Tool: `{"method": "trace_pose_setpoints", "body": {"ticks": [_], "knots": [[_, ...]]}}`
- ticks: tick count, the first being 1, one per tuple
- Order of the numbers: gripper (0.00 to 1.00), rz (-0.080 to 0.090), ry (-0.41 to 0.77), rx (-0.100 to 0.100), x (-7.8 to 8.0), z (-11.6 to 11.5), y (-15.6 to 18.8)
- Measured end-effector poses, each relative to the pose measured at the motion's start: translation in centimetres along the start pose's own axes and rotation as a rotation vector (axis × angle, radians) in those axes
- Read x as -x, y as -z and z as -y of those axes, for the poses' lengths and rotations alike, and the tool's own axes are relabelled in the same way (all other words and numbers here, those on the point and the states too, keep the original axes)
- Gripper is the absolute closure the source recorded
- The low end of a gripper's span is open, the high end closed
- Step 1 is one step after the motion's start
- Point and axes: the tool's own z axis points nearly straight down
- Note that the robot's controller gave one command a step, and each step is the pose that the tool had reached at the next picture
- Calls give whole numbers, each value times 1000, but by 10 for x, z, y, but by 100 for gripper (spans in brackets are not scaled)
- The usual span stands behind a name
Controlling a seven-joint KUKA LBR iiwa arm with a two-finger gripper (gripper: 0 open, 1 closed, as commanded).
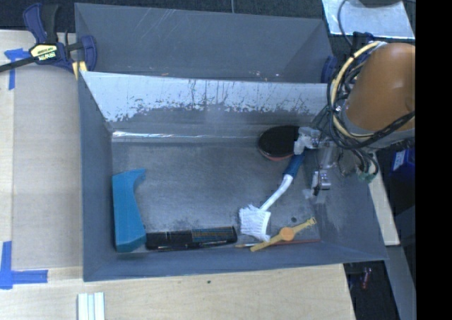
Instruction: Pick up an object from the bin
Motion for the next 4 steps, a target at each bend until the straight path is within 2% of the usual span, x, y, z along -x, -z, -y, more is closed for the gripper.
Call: {"method": "trace_pose_setpoints", "body": {"ticks": [1,2,3,4], "knots": [[0,9,3,-1,2,0,5],[0,10,226,-3,-7,-6,-8],[0,10,399,-4,-41,-17,-50],[0,13,625,-6,-52,-47,-64]]}}
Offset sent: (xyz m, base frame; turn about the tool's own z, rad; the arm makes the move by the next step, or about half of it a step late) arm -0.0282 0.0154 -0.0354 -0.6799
